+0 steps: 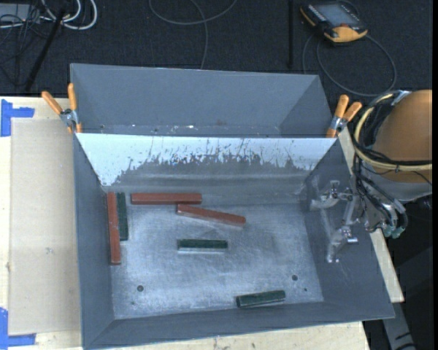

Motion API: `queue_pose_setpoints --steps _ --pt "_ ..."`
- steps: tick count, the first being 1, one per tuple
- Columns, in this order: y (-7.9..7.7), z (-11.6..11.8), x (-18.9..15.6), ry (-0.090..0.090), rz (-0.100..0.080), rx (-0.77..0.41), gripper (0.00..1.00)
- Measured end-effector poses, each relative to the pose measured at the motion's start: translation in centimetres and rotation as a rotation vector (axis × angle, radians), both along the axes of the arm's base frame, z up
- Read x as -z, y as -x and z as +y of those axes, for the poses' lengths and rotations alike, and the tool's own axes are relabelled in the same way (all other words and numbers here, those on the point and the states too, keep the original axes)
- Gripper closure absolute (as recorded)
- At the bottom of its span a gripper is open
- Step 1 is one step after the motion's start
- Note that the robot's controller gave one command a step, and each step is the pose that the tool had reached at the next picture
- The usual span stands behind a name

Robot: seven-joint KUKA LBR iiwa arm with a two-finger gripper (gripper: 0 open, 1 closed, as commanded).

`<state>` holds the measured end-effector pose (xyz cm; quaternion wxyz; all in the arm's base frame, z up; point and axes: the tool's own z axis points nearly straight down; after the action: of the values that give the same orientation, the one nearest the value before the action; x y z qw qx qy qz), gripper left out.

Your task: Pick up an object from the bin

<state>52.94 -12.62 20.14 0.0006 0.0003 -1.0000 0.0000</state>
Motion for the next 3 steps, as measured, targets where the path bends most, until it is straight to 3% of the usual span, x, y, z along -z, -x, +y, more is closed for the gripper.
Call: queue_pose_setpoints --steps 1,2,3 --pt "2.1 2.0 5.2 0.000 -0.002 -0.154 0.00" --pt "6.1 5.9 6.2 -0.004 0.004 -0.168 0.00" --pt "6.0 7.4 6.0 -0.001 0.000 -0.434 0.00"
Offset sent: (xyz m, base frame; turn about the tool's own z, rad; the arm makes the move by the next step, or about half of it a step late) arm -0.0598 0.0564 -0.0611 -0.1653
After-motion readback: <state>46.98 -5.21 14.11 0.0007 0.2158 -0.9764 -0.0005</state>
